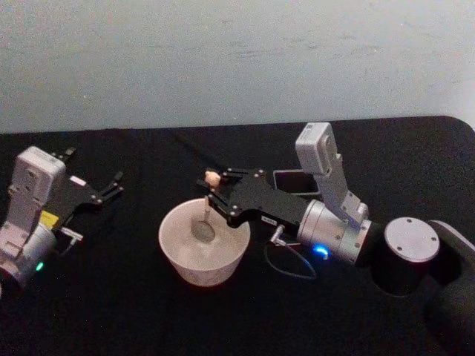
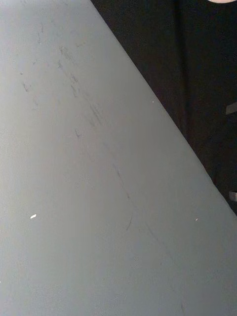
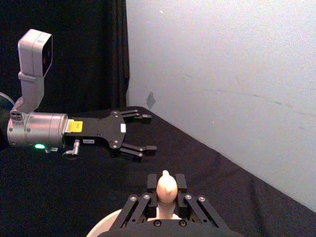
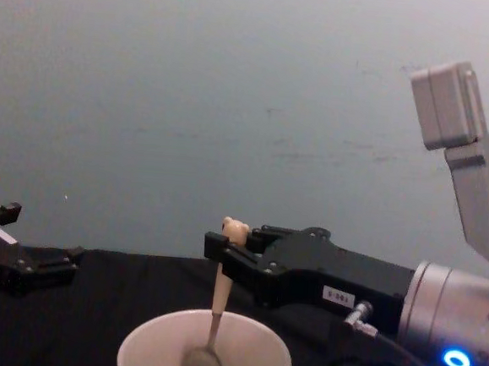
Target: Pick up the stirring spoon with one hand, stir inside the cup, then place it back in its original position.
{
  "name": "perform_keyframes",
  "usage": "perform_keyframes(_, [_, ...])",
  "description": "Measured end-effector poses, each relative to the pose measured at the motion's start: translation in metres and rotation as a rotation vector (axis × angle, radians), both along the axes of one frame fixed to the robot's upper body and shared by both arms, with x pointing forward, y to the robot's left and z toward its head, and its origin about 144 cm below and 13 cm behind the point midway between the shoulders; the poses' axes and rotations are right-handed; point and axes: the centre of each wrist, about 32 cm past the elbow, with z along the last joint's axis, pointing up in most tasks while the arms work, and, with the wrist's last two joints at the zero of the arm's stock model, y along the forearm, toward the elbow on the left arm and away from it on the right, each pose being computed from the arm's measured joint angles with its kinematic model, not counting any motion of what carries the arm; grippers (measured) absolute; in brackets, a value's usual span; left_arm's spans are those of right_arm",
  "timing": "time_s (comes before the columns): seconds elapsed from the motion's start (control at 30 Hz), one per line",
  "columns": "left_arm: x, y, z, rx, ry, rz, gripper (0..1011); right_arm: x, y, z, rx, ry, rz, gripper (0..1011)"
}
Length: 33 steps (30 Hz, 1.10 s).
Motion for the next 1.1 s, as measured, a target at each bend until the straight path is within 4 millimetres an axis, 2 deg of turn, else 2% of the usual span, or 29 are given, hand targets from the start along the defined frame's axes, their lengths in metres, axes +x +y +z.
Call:
perform_keyframes(0.23, [0.000,0.000,0.000,0.000,0.000,0.000,1001,0.000,-0.001,0.000,-0.002,-0.001,-0.006,212])
perform_keyframes(0.47, [0.000,0.000,0.000,0.000,0.000,0.000,1001,-0.003,-0.012,0.001,-0.017,-0.002,-0.016,212])
perform_keyframes(0.8, [0.000,0.000,0.000,0.000,0.000,0.000,1002,-0.021,-0.027,0.006,-0.019,0.000,0.036,212])
perform_keyframes(1.1, [0.000,0.000,0.000,0.000,0.000,0.000,1001,-0.034,-0.021,0.004,-0.028,0.021,0.121,212])
